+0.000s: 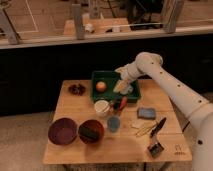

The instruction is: Place apple in red bowl

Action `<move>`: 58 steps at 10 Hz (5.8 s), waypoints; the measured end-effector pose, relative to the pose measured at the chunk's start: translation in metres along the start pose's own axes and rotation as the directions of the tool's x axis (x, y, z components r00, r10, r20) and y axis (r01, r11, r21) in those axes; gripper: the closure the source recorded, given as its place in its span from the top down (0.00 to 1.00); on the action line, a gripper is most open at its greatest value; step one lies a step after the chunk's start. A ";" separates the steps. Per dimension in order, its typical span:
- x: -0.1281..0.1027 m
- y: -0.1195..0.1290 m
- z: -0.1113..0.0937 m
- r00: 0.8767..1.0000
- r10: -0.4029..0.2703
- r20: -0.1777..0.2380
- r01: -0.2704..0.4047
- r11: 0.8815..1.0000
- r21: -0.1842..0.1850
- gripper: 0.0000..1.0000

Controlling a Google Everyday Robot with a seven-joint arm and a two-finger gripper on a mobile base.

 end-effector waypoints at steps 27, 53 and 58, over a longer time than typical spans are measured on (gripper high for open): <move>0.035 -0.035 0.114 0.994 0.082 0.065 -0.083 0.996 0.012 0.80; -0.060 0.119 0.017 0.902 -0.337 0.271 0.372 0.924 -0.091 0.00; -0.061 0.123 0.021 0.893 -0.339 0.296 0.386 0.915 -0.117 0.00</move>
